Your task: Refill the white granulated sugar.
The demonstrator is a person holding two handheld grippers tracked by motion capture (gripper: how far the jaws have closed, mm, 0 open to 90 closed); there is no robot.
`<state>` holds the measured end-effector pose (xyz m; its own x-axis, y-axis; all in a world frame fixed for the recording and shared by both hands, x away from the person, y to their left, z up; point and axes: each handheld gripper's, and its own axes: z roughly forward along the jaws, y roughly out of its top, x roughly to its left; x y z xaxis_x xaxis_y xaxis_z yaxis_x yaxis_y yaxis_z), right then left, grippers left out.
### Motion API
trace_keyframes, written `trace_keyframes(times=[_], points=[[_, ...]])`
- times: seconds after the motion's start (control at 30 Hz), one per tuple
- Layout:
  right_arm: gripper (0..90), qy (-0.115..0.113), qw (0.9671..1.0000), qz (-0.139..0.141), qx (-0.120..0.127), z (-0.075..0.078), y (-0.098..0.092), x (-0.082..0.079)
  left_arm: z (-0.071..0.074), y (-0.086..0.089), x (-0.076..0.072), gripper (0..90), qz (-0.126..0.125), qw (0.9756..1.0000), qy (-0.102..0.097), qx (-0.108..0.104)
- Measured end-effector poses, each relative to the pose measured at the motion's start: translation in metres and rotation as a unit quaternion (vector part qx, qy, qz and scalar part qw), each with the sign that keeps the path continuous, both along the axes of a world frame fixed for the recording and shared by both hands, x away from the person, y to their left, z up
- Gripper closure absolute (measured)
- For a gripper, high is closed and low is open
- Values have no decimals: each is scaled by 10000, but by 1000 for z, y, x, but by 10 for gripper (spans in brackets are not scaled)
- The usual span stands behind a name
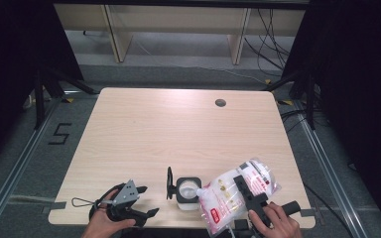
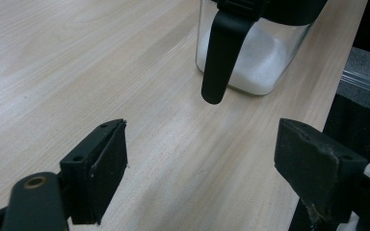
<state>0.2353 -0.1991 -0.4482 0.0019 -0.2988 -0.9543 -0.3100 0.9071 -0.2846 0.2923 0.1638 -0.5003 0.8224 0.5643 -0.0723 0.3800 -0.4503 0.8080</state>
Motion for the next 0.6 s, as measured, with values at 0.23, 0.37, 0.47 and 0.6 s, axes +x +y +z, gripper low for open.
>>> trace_keyframes(times=[0.23,0.37,0.47,0.6], points=[[521,-20,10000,66,-44,1,1,0,0,1,0,186,10,10000,-45,34],[522,19,10000,23,-15,0,1,0,0,1,1,186,-11,9999,-76,88],[522,-34,9999,121,-10,1,1,0,1,2,1,186,-16,9999,-68,130],[522,-13,10000,72,22,1,0,0,0,1,0,186,7,10000,-52,50]])
